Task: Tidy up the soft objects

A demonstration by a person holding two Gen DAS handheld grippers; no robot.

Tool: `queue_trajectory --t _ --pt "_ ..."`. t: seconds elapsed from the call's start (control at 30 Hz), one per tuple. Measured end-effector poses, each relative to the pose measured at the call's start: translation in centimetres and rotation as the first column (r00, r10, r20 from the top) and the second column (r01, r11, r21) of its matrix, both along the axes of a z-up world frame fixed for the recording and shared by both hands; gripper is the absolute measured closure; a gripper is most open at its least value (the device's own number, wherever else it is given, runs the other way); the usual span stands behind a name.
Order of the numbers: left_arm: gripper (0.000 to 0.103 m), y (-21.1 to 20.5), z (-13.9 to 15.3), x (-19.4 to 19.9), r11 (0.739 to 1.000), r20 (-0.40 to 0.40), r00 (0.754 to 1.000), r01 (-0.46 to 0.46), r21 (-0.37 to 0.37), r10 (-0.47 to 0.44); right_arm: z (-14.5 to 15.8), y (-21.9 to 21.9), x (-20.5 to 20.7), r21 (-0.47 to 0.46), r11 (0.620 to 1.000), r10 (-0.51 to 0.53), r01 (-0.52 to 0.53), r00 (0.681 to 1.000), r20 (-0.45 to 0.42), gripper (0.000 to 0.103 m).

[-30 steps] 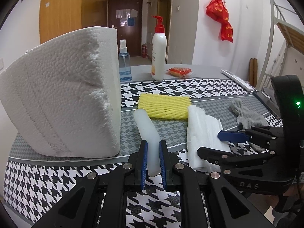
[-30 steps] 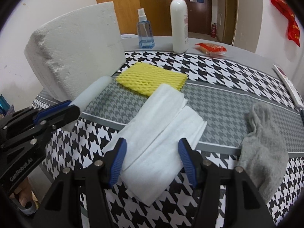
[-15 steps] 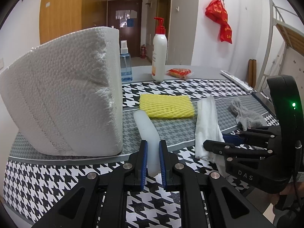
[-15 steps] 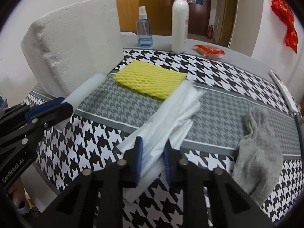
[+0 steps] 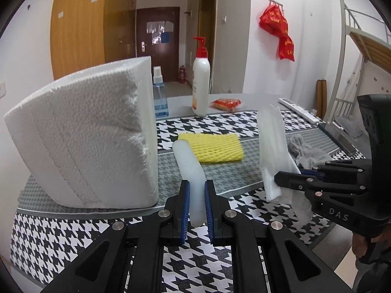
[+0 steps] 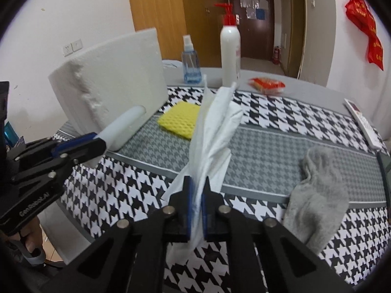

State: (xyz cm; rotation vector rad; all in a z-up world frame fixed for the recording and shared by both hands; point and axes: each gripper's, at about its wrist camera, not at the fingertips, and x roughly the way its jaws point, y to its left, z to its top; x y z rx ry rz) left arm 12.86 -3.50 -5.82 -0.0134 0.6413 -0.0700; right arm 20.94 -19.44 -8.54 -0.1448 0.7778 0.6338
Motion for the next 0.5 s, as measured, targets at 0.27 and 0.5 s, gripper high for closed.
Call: queue_trajectory --t 0.27,0.5 --pt "0.09 -0.2 1.2 -0.8 1.0 0.036 0.999 -0.001 0.011 0.0 2.2 -0.3 -1.0 0.029 1.0 0.007 -0.009 0.998 0.065 0.094" --pt "0.09 -0.5 2.6 -1.3 1.0 0.078 0.997 0.005 0.021 -0.007 4.0 -0.5 -1.5 0.052 0.998 0.015 -0.021 0.993 0.115 0.094"
